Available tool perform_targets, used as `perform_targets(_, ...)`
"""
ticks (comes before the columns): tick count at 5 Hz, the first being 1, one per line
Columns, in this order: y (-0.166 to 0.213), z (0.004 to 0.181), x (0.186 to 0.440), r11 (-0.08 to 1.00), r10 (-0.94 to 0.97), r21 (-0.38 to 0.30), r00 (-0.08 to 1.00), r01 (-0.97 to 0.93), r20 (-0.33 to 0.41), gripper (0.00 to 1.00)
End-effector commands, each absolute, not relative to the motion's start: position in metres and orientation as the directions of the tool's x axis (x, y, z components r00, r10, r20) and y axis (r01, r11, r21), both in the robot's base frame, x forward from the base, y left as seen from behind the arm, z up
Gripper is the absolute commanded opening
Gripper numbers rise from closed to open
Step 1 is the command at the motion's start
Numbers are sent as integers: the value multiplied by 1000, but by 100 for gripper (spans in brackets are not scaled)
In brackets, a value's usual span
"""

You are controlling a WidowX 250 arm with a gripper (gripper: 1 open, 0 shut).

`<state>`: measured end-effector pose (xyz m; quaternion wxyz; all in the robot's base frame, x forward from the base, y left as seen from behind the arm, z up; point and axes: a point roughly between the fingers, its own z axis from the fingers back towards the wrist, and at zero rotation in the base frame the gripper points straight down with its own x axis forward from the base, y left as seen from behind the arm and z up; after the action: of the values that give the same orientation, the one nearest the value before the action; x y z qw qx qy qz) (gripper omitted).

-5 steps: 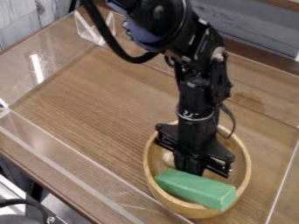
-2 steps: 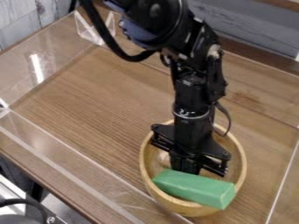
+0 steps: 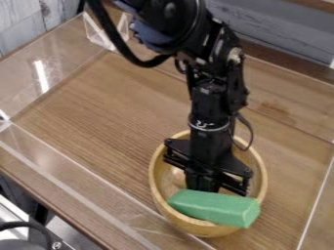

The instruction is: Remove the green block from inside the brown bowl and put it on the table

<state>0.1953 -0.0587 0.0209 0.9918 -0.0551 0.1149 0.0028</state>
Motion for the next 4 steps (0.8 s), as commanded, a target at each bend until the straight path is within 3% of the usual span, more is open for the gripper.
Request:
perform_targets(1, -56, 32, 195, 993, -9, -119, 976, -17, -216, 0)
perform_targets(4, -55, 43, 193, 990, 6, -133, 972, -38, -233, 0)
